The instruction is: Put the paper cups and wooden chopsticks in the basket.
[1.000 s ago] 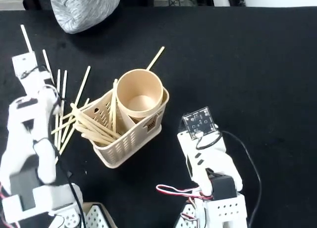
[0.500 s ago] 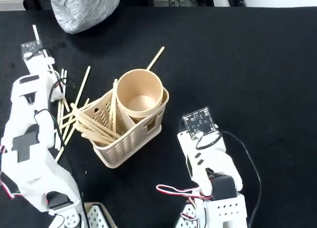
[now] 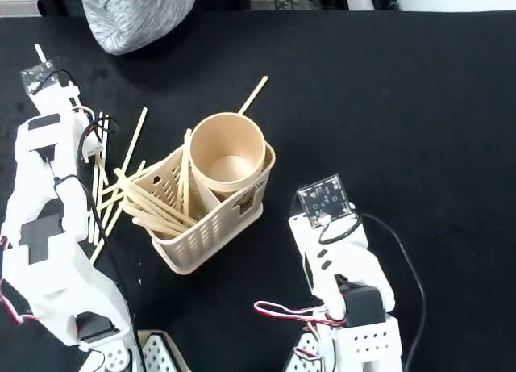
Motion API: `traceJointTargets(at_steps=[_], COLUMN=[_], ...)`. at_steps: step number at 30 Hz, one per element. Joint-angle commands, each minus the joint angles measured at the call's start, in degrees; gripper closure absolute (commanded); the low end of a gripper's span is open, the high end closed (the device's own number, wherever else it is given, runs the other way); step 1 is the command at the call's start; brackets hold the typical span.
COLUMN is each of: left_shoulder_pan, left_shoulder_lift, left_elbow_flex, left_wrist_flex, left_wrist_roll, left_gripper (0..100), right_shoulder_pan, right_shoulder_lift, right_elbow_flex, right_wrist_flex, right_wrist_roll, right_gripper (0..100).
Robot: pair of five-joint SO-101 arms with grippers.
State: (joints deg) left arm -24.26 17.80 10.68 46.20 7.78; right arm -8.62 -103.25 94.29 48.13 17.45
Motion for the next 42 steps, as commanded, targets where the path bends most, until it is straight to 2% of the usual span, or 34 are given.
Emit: traceJointTargets(at_steps=[1, 10, 14, 19, 28, 42], left_shoulder_pan=[0.6, 2.7, 3.1, 2.9, 2.8, 1.9], left_shoulder_lift=[-1.4, -6.0, -6.4, -5.7, 3.8, 18.6], left_elbow_flex=[-3.6, -3.5, -4.2, -4.8, -8.6, -28.1], left_wrist_flex=[0.2, 0.2, 2.0, 2.4, 2.5, 19.7], left_wrist_roll=[0.7, 1.0, 4.1, 4.1, 4.0, 3.8], left_gripper=[97, 97, 97, 97, 97, 97], right_shoulder_pan=[0.7, 0.7, 0.7, 0.7, 0.7, 0.7], right_shoulder_lift=[-5.2, -5.2, -5.2, -5.2, -5.2, -5.2], right_elbow_flex=[-2.2, -2.2, -2.2, -2.2, -2.2, -2.3], right_wrist_flex=[-0.6, -0.6, -0.6, -0.6, -0.6, -0.6], right_wrist_roll=[-0.5, -0.5, -0.5, -0.5, -0.5, -0.5], right_gripper=[98.6, 98.6, 98.6, 98.6, 98.6, 98.6])
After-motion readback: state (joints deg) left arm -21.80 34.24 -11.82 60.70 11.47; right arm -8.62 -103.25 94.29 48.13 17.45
